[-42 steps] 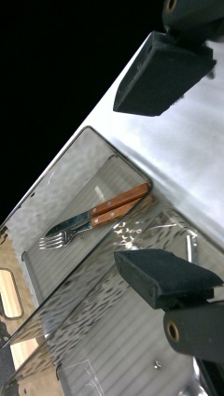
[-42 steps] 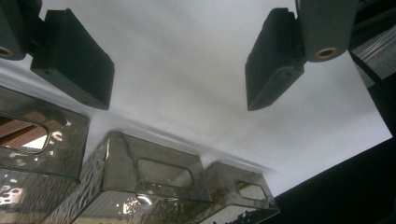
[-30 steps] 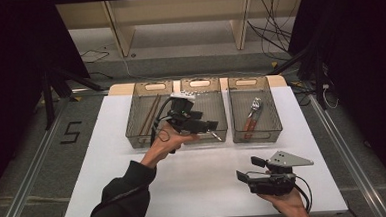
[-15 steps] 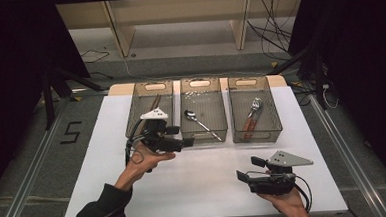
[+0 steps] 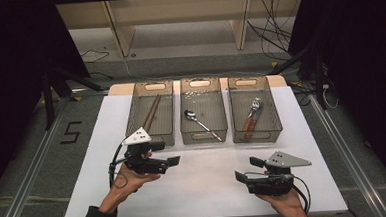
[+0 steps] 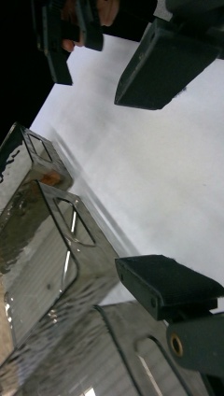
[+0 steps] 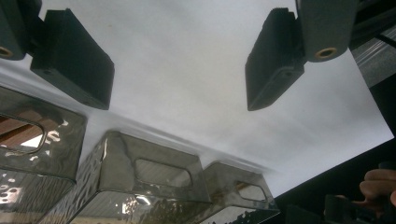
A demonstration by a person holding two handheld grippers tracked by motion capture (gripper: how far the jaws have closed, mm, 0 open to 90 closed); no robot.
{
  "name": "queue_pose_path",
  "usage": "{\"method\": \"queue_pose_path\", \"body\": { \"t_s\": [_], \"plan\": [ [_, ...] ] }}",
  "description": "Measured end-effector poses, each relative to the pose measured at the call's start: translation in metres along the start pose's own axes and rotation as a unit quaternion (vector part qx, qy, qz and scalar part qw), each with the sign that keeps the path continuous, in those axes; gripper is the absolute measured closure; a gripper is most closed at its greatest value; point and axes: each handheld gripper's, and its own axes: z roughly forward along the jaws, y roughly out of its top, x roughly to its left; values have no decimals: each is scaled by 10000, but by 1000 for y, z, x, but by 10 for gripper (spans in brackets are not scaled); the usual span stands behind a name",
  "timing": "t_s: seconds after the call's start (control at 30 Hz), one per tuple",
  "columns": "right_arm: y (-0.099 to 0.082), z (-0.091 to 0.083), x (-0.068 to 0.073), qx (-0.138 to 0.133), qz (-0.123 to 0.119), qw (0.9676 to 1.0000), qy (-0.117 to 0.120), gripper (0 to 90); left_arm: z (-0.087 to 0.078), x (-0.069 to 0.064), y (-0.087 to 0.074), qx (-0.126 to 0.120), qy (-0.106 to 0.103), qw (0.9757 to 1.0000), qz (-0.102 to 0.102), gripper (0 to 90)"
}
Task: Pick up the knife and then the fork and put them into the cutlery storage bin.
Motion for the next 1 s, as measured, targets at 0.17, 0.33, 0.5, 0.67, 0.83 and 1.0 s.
{"method": "queue_pose_path", "body": {
  "t_s": [0.17, 0.33, 0.5, 0.67, 0.83, 1.0],
  "plan": [
    [-1, -1, 0, -10, -1, 10000, -24, 246, -12, 3, -21, -152, 89, 9998, -109, 176],
    [-1, -1, 1, -7, -18, 10000, -18, 246, -20, 5, -38, -155, 200, 9995, -175, 173],
    [-1, -2, 1, -17, -48, 10000, -24, 245, -25, 1, -49, -162, 191, 9994, -255, 166],
    [-1, -1, 1, -21, -65, 10000, -10, 239, -22, -1, -51, -154, 196, 9994, -238, 162],
    [-1, -1, 1, -16, -64, 10000, -12, 236, -24, 1, -50, -308, 222, 9990, -235, 162],
    [-1, -2, 2, -18, -62, 10000, -17, 236, -25, 2, -50, -352, 253, 9988, -223, 162]
  ]
}}
